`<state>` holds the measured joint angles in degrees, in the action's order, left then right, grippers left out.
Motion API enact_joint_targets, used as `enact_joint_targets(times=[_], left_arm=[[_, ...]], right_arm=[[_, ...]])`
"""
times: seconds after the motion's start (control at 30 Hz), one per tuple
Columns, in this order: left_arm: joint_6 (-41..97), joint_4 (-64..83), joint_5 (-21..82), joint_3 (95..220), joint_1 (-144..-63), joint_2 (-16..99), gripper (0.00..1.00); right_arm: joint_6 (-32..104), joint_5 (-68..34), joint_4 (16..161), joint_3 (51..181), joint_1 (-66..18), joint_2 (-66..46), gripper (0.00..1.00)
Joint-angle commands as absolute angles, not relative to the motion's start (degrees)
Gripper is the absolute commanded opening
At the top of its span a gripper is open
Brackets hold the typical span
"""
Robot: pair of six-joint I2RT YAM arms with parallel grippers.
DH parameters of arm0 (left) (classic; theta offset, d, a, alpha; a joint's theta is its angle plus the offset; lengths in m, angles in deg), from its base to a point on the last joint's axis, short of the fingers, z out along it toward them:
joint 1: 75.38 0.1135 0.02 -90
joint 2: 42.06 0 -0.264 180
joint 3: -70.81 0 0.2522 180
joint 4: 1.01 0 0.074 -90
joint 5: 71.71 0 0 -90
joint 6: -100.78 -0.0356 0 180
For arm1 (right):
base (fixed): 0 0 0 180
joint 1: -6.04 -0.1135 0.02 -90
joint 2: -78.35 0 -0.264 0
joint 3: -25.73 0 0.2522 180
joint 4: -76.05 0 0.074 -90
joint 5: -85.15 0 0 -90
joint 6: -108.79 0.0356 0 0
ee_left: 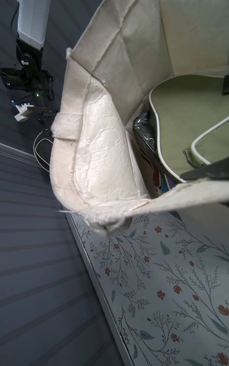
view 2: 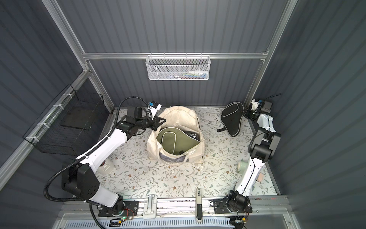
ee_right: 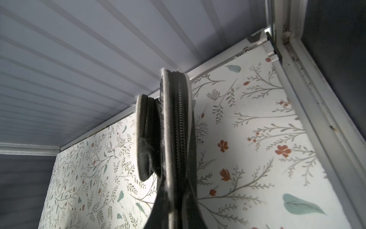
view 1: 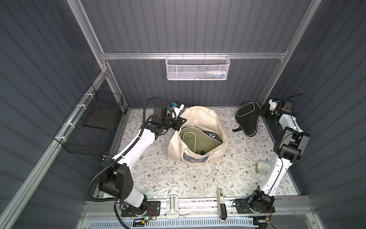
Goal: Remove the ping pong set from the canvas bag
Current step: Place the ping pong set at the corner of the board.
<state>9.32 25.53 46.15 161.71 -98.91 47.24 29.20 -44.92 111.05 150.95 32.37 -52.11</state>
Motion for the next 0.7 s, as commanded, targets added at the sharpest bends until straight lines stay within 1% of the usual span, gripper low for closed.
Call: enact_joint_targets(times=[0.0,0.17,0.5,0.6,0.67], left_arm=[[8.43,21.58,49.37,164.90,-99.20,48.50,0.00],[7.51,22.67,49.83,168.12,-99.20,50.43,0.00],[7.76,23.42,49.57,169.20,-99.20,51.60,0.00],[7.53,23.98,49.55,170.03,-99.20,52.13,0.00],[7.50,24.18,49.50,170.65,-99.20,52.55,0.00]], right_arm=[[23.90,-42.82,119.73,155.65,33.10,-54.43,0.00],[21.82,-40.81,122.48,160.13,33.81,-59.33,0.00],[20.72,-36.43,124.34,167.08,33.99,-65.45,0.00],[20.81,-36.30,125.82,170.44,33.99,-67.54,0.07],[21.13,-35.81,125.84,172.17,33.99,-68.40,0.08]])
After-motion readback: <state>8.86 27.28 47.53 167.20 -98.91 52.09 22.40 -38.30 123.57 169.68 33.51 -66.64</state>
